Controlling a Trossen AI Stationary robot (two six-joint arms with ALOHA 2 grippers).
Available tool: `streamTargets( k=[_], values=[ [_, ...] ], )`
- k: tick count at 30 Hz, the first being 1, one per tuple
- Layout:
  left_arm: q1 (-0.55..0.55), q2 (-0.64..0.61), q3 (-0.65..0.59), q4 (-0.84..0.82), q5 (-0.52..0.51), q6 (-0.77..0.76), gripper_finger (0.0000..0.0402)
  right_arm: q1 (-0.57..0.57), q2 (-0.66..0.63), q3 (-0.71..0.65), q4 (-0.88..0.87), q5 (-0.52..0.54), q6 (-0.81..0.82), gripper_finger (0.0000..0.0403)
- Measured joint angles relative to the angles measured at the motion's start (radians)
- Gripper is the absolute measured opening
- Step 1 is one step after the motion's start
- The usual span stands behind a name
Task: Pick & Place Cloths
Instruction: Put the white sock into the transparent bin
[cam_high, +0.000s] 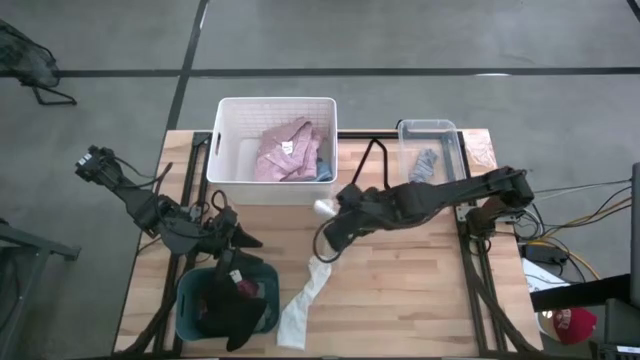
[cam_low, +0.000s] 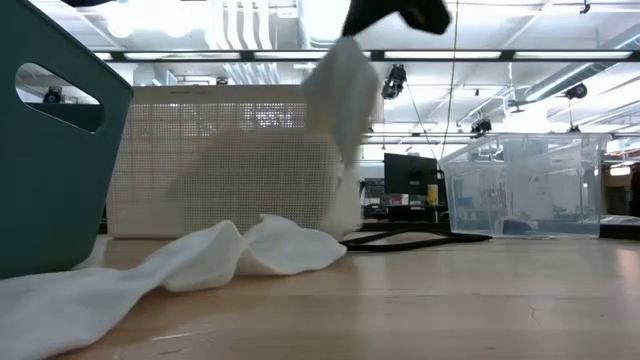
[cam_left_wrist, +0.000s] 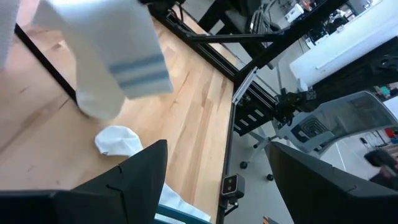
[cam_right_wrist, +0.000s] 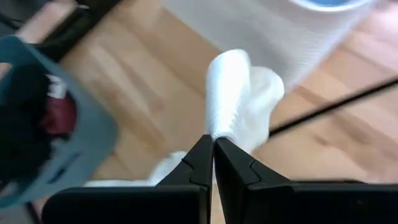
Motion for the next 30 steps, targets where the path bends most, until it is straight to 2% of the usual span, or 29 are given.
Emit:
streamTargets(
  k=[7,13,17,23,30],
  values=[
    [0.000,0.000,0.000,0.000,-0.009,-0.003,0.0284,-0.002,-0.098,0.000,-0.231,0.158,0.065,0.0008],
    [0.000,0.000,0.000,0.002,-0.009,-0.004,0.0284,-0.003,-0.216,0.000,-0.377,0.408,0.200,0.0008],
    [0.000,0.000,0.000,0.002,-0.009,-0.005,0.0284,-0.025,-0.288,0.000,-0.430,0.544,0.200,0.0008],
    [0.000,0.000,0.000,0.001,-0.009,-0.005,0.0284,-0.099,-0.380,0.000,-0.539,0.658,0.183,0.0008],
    [0.000,0.000,0.000,0.000,-0.009,-0.023,0.0284,-0.212,-0.463,-0.005,-0.661,0.667,0.203,0.0008]
  ],
)
